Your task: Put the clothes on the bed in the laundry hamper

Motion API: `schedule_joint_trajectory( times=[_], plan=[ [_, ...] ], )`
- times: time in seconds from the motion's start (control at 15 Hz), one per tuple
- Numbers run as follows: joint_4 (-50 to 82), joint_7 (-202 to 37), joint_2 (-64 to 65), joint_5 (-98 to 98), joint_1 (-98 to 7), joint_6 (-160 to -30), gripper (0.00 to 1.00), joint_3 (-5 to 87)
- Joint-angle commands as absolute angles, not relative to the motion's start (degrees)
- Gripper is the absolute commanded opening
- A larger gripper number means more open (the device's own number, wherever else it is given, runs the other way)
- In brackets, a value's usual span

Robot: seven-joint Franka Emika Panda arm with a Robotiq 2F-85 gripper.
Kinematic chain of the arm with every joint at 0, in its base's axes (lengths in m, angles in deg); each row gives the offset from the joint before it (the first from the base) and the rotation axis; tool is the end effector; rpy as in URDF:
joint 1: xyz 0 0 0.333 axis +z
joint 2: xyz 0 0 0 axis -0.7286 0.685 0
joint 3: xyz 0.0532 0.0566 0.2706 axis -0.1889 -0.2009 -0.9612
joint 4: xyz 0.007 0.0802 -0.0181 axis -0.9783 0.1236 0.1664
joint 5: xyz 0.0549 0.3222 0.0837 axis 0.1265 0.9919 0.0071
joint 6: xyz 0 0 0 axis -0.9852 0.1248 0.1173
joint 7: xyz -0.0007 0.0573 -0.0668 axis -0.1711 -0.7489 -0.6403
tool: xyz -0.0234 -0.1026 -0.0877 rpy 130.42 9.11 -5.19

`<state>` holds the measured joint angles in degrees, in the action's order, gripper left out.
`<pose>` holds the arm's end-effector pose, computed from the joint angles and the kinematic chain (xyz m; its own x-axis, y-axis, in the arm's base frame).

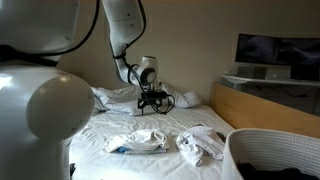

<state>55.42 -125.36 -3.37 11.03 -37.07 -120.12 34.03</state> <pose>0.5069 0.1101 0.2607 0.6902 0.6765 0.2569 0.6813 -0.7271 0.0843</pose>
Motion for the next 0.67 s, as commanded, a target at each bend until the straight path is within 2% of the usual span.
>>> schedule_joint_trajectory(
  times=[0.0,0.4,0.6],
  plan=[
    [51.9,-125.65,3.18,9.67,-42.74,-121.39,1.0,30.06],
    [51.76,-123.42,3.63,7.71,-45.01,-120.16,1.0,27.81],
    [50.66,-119.48,7.01,1.81,-42.49,-120.52,1.0,30.2]
  ],
)
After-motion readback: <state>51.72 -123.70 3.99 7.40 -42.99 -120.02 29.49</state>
